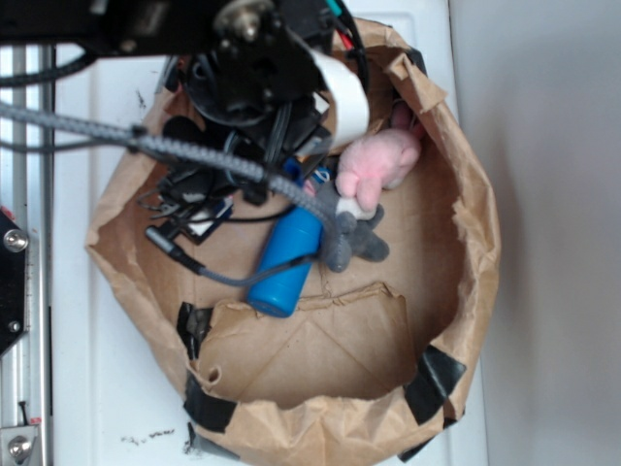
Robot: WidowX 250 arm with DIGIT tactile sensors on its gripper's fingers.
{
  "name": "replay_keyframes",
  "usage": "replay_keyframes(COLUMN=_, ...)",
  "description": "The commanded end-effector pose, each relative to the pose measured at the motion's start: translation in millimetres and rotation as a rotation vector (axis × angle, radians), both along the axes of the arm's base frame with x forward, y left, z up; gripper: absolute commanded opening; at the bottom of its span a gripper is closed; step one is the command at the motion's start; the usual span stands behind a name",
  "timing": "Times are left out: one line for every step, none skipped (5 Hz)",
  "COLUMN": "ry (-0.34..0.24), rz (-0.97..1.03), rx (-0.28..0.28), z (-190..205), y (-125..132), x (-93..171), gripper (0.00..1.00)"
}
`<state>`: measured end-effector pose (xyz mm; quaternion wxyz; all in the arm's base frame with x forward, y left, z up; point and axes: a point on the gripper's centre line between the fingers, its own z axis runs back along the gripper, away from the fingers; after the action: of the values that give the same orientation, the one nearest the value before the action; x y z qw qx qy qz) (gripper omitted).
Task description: Grab the green ball.
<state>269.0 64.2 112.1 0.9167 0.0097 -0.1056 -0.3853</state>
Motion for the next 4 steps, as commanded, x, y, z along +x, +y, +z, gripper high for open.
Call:
replay_keyframes(ry=-0.042, rz=0.015, rx=0.008, z=-26, y=20, x=-1, gripper=1.00)
replay_keyframes(ry=-0.007, rz=0.027, rx=0.012, z=-25, y=35, x=0, gripper=1.00)
replay_keyframes(ry=0.002, rz=0.029, rx=-0.006, z=-19, y=58, x=-6, gripper=1.00)
replay_keyframes(ry=0.015, rz=0.009, rx=-0.038, z=-4, y=79, x=-16, gripper=1.00)
